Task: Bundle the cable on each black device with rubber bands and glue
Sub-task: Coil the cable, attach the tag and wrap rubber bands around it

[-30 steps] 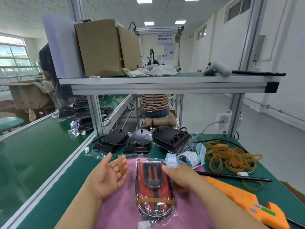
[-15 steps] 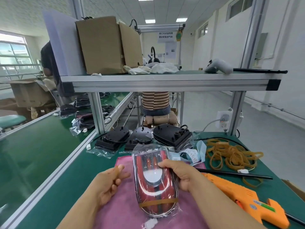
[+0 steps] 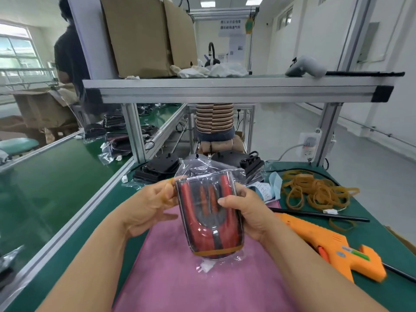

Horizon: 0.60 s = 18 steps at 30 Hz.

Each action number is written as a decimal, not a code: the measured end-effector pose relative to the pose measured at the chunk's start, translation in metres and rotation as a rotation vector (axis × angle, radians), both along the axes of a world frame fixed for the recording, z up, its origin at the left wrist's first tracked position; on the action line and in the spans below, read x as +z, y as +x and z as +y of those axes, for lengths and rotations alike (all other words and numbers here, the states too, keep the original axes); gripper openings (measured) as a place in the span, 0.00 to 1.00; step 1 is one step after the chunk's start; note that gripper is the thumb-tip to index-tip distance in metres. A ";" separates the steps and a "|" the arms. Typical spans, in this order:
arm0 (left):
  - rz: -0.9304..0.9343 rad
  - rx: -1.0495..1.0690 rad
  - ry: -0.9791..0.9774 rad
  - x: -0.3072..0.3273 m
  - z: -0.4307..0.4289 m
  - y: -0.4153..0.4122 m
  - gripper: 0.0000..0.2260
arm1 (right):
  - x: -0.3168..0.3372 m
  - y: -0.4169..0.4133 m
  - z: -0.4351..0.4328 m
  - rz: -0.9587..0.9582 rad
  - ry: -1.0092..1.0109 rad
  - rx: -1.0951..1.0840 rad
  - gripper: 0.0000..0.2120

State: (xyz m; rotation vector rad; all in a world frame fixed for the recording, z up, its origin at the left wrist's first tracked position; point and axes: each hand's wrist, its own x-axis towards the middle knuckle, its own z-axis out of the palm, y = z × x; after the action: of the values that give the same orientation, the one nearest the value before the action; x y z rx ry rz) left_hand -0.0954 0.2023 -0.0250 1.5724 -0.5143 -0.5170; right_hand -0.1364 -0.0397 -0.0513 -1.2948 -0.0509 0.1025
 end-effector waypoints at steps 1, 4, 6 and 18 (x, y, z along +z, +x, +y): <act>-0.028 -0.003 0.030 0.006 -0.001 -0.004 0.44 | 0.000 -0.002 0.001 -0.016 -0.004 -0.006 0.23; -0.158 0.022 0.152 0.019 -0.009 -0.015 0.42 | -0.004 -0.010 0.001 -0.076 -0.023 -0.011 0.23; -0.233 0.085 0.181 0.024 -0.016 -0.021 0.36 | -0.008 -0.015 -0.001 -0.124 -0.043 -0.005 0.25; -0.515 0.249 0.380 0.027 -0.036 -0.035 0.33 | 0.058 -0.053 -0.002 -0.464 -0.632 -0.586 0.24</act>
State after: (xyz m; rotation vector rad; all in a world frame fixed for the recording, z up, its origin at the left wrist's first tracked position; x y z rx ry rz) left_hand -0.1309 0.1658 0.0023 2.1171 -0.6171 -0.0062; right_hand -0.1892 -0.0420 0.0062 -1.8895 -0.0333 -0.7387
